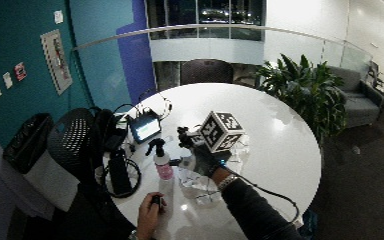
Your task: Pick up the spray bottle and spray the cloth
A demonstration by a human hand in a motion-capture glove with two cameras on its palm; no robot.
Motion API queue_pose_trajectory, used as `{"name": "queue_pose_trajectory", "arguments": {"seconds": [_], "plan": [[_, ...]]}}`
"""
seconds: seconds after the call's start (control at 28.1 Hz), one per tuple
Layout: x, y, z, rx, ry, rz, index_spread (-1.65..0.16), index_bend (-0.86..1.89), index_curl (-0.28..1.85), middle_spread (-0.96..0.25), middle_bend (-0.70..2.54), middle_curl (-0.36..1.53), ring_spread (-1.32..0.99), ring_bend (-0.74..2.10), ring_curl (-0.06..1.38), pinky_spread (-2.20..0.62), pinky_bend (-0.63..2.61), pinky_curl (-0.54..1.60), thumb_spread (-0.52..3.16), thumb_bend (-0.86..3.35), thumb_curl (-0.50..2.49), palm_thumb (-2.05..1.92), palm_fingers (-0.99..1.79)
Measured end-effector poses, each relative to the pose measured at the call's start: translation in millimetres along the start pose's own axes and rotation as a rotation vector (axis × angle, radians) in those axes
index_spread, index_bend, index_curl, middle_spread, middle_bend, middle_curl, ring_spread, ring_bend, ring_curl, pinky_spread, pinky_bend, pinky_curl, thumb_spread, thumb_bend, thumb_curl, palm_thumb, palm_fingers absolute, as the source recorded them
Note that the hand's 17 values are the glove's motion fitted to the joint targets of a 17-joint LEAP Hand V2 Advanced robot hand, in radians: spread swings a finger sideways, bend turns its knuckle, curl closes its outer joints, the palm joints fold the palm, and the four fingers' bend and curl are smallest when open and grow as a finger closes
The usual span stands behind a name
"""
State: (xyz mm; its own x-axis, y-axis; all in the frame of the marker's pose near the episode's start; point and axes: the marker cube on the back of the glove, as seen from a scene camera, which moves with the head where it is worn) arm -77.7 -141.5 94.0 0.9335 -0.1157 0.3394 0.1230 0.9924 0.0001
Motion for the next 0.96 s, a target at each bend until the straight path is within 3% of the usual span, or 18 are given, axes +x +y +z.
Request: {"name": "queue_pose_trajectory", "arguments": {"seconds": [0.14,0.28,0.64,0.96], "plan": [[13.5,19.5,-11.4,-0.110,0.158,0.034,-0.38,0.12,0.41,-0.08,0.22,0.40,-0.06,0.43,0.37,0.21,0.39,0.35,0.84,-0.07,0.42,0.23,0.26],[17.4,41.7,-22.3,-0.163,0.138,0.059,-0.39,0.12,0.38,-0.06,0.21,0.39,-0.05,0.40,0.35,0.24,0.40,0.35,0.84,-0.05,0.40,0.20,0.24],[27.4,90.0,-52.5,-0.185,0.197,0.026,-0.40,0.16,0.34,-0.03,0.19,0.37,-0.02,0.35,0.33,0.28,0.37,0.33,0.87,-0.04,0.36,0.19,0.26],[18.3,112.5,-46.7,-0.214,0.222,0.017,-0.41,0.17,0.33,-0.01,0.18,0.35,-0.01,0.33,0.32,0.27,0.34,0.33,0.90,-0.03,0.34,0.20,0.28]]}}
